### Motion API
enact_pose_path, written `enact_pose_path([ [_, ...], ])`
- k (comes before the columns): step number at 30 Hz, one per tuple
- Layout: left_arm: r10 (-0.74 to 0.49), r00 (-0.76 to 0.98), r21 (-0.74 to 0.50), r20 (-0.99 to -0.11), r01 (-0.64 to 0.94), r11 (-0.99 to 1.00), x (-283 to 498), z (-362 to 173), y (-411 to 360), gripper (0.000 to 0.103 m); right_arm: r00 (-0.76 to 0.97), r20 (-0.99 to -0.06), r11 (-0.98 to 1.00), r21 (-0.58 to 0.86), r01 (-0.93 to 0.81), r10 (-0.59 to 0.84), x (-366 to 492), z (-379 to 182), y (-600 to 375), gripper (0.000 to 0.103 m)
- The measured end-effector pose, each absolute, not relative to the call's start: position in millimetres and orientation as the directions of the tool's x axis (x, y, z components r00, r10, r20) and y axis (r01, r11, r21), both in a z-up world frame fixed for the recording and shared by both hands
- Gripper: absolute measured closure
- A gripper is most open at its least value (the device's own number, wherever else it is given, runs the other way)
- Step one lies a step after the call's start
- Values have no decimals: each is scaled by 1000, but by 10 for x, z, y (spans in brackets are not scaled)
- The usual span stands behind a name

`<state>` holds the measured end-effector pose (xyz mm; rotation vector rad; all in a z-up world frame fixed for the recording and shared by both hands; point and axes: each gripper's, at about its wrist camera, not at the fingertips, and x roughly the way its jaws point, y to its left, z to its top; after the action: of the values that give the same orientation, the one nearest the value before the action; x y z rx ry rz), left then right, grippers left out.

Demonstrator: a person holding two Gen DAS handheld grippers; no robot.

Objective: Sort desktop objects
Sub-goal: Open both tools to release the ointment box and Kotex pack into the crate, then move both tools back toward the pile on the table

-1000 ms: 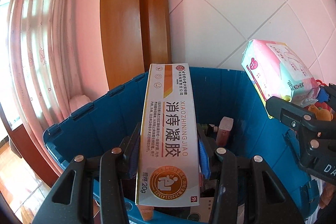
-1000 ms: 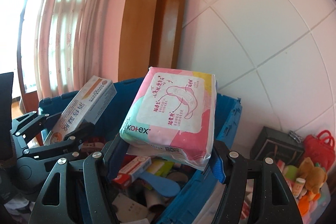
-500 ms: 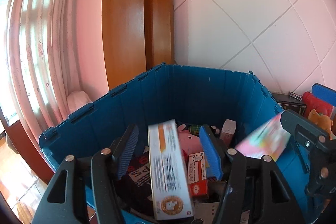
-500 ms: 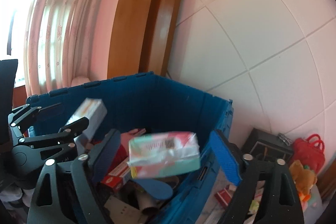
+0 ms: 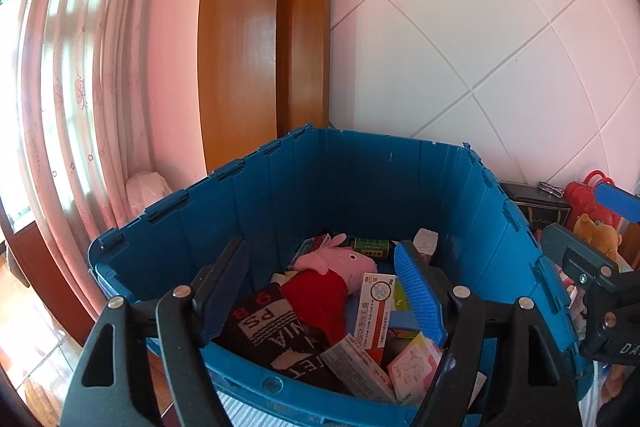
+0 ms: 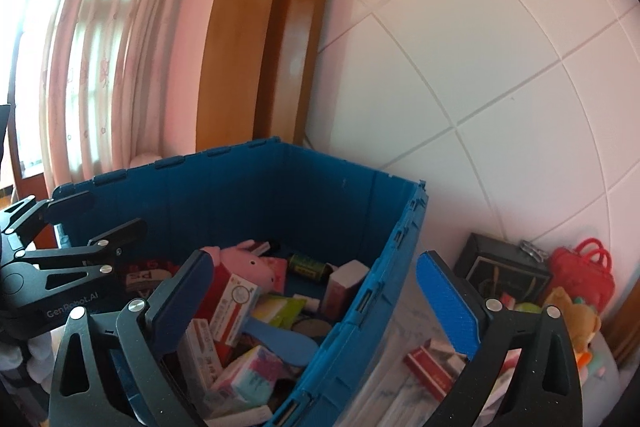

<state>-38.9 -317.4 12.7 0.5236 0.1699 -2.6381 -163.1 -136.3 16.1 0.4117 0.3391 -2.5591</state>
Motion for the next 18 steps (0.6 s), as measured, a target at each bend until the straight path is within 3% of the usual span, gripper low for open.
enact_pose_path([
  [13,-298,-896,-89,-330,344,-935,-194,268,-2695,28,-857,-304,-881,-97,463,-417,-1286,156,-568,0],
  [18,-227,-941,-122,-251,263,-957,-158,407,-2242,28,-897,-295,-927,-79,366,-329,-1286,141,82,0],
])
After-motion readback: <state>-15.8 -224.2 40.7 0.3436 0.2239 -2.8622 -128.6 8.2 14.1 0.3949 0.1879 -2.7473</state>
